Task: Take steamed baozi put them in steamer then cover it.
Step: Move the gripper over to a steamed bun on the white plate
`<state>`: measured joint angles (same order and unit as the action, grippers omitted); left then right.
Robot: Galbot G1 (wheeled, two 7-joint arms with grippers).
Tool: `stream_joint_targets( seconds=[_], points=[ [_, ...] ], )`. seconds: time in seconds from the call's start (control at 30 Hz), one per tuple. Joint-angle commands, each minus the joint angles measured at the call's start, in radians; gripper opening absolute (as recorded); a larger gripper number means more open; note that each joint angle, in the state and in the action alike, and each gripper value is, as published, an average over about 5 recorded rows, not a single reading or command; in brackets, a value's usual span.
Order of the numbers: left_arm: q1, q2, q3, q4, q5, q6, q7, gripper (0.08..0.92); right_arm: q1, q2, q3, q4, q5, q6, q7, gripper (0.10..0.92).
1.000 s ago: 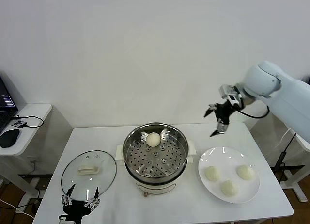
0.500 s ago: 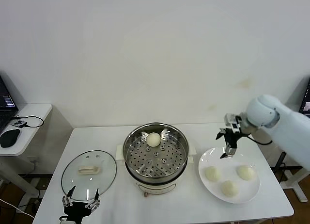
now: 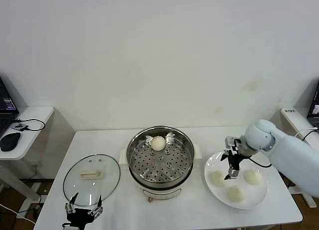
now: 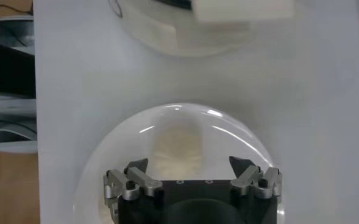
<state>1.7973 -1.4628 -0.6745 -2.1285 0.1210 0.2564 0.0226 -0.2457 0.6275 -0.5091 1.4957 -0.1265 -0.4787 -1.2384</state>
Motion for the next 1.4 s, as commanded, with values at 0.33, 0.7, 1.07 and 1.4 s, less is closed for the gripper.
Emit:
stream_joint_targets(
  seconds=[0.33,0.7,1.07,1.4],
  points=[
    [-0.005,-0.008,0.006,0.012,0.001,0.0,-0.001,0.823,-0.104,0.024,0.038,-0.025,-0.042,-0.003,0.041,0.823],
    [-0.004,-0.007,0.002,0.021,0.001,-0.002,-0.003,0.823,-0.083,0.052,0.034,-0.063,-0.048,0.004,0.074,0.823],
    [-0.014,-0.009,0.002,0.035,0.001,-0.002,-0.002,0.823,-0.083,0.09,0.034,-0.127,-0.053,0.012,0.079,0.822],
    [-0.024,-0.011,0.003,0.046,0.002,-0.001,-0.001,0.823,-0.081,0.095,0.03,-0.14,-0.047,0.014,0.061,0.657]
  ],
)
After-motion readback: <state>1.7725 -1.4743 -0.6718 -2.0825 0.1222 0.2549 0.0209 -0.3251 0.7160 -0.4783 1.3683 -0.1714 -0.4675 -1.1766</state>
